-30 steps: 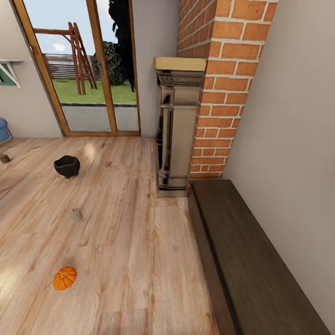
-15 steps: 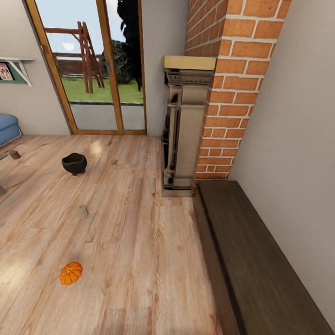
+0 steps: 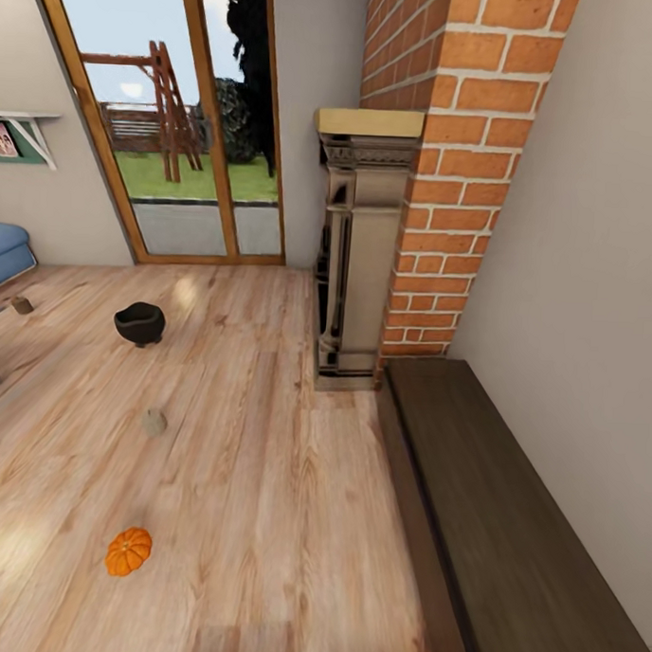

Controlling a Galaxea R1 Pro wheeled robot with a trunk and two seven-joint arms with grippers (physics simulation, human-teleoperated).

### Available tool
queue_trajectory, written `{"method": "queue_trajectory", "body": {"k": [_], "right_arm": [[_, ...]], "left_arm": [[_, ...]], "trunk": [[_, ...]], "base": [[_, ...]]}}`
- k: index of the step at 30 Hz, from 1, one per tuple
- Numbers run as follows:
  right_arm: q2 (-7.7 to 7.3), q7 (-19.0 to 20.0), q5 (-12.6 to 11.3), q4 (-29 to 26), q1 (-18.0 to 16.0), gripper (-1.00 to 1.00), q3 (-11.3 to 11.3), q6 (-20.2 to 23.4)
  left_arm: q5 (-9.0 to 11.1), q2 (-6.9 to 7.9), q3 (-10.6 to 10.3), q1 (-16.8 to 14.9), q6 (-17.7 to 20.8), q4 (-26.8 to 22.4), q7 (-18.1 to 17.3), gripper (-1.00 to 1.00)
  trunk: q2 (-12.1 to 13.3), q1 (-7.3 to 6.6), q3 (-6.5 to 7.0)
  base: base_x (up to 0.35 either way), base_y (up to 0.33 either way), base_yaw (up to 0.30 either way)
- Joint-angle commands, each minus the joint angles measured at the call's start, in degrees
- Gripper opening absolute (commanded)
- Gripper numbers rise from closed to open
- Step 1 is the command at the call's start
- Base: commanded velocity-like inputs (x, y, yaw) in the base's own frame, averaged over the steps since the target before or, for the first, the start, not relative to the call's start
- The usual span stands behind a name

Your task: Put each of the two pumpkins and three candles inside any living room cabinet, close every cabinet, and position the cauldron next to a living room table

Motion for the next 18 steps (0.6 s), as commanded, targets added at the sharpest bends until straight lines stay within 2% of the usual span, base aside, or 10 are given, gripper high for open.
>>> {"method": "queue_trajectory", "body": {"k": [1, 18], "right_arm": [[0.0, 0.0, 0.0, 0.0, 0.0, 1.0, 0.0, 0.0], [0.0, 0.0, 0.0, 0.0, 0.0, 1.0, 0.0, -0.1]], "left_arm": [[0.0, 0.0, 0.0, 0.0, 0.0, 0.0, 0.0, 1.0], [0.0, 0.01, 0.0, 0.0, 0.0, 0.0, 0.0, 1.0]], "trunk": [[0.0, 0.0, 0.0], [0.0, 0.0, 0.0]], "base": [[0.329, 0.0, 0.0], [0.331, 0.0, 0.0]]}}
